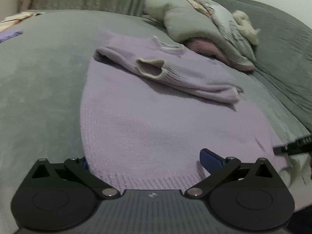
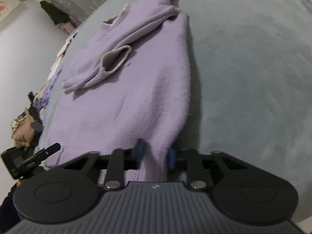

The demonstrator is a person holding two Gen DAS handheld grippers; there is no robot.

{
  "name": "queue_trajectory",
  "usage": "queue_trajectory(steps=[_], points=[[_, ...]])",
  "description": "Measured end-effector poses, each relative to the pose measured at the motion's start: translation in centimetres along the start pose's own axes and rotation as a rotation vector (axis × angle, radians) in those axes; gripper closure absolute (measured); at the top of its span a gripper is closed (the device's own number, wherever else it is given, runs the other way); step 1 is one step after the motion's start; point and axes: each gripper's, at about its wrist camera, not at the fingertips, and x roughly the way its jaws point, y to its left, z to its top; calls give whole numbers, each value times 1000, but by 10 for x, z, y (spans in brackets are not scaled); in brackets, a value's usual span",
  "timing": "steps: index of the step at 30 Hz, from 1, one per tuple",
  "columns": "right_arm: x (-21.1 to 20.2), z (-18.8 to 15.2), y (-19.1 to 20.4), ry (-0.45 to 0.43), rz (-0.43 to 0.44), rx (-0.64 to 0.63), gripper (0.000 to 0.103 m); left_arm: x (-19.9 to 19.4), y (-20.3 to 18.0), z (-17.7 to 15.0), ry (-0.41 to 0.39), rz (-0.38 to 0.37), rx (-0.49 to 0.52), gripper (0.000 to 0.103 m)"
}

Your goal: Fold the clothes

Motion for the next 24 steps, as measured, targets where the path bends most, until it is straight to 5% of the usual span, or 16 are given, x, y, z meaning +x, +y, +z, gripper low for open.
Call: queue_trajectory(steps=[6, 7, 8, 10, 12, 24], points=[[-32, -13, 4, -142, -7, 37, 94, 1, 30, 13, 55, -119, -146, 9], [-32, -16, 5, -144, -14, 37, 94, 3, 28, 16, 72, -95, -107, 51], [-31, -18, 4, -140, -28, 41, 94, 5, 26, 18, 90, -66, -65, 79], [-32, -18, 3, -151, -28, 53, 94, 6, 33, 22, 110, -108, -101, 92], [-36, -17, 3, -175, -13, 62, 94, 2, 35, 23, 106, -123, -139, 92], [-44, -22, 14, -232, -9, 33, 94, -26, 6, 17, 51, 40, 91, 90]])
